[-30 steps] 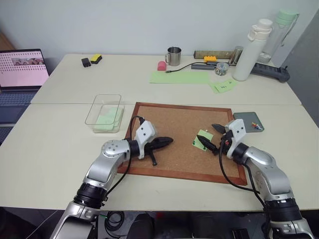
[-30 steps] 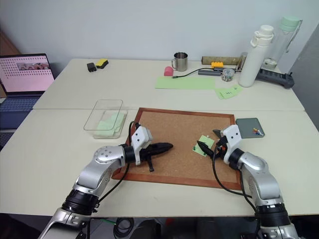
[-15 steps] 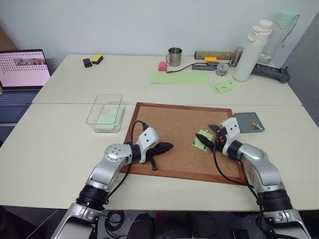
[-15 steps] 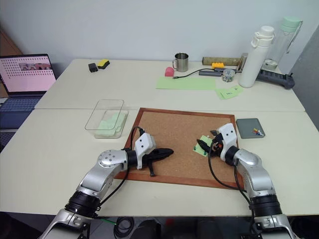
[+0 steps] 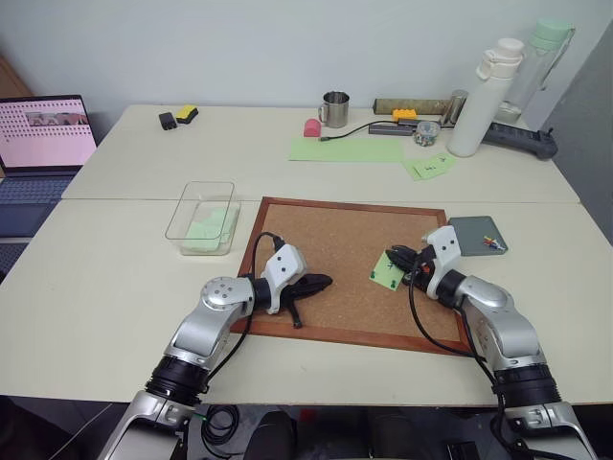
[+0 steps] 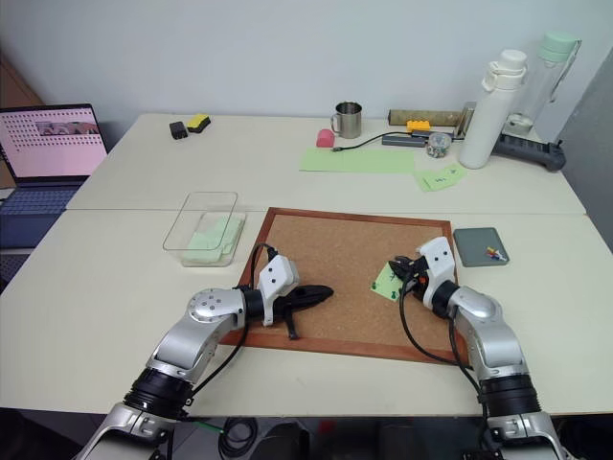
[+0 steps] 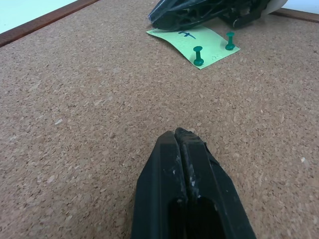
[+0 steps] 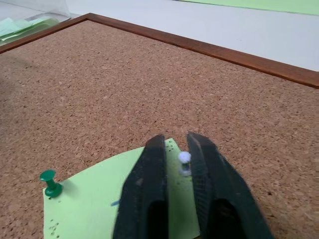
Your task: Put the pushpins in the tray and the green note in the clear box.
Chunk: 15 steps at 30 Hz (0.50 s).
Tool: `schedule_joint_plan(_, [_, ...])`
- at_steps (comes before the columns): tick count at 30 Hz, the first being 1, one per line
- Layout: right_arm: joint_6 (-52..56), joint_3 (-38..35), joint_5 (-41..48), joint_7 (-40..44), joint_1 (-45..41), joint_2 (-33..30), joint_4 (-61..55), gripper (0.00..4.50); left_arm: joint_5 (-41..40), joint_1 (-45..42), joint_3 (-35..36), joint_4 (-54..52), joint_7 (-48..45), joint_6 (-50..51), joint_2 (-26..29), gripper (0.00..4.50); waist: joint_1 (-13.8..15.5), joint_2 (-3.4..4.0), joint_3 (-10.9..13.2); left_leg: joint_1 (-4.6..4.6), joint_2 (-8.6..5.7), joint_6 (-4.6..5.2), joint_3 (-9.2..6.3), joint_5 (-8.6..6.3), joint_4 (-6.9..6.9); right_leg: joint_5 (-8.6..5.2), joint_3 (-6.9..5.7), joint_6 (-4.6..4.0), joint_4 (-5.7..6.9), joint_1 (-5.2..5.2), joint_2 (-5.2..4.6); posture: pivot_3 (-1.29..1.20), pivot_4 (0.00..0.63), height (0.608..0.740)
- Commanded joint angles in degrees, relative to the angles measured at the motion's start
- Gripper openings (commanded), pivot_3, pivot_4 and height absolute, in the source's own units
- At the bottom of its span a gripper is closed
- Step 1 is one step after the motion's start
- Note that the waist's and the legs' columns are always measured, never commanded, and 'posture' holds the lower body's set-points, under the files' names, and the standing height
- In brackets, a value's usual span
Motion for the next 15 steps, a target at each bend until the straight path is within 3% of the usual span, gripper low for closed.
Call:
schedule_joint_plan(1, [-1.5, -1.2, 0.3, -0.6, -0.9, 0.8, -1.3, 0.06, 0.7, 0.3, 0.6, 0.2, 1.1, 1.3, 0.3, 0.0, 0.0, 0.0, 0.0, 0.0, 0.0, 0.0, 0.0, 0.0, 0.0, 0.0, 0.0, 0.0, 0.0, 0.0, 0.0, 0.0, 0.15, 0.74])
schedule_joint_plan(15, [2.0, -3.5, 6.2, 0.0, 2.4, 1.5, -13.3, 0.06, 0.4, 1.2, 0.5, -0.7, 0.8, 2.4, 0.6, 0.0, 0.0, 0.0, 0.0, 0.0, 0.01, 0.0, -0.01, 0.0, -0.01, 0.0, 0.0, 0.0, 0.0, -0.01, 0.01, 0.0, 0.15, 0.74])
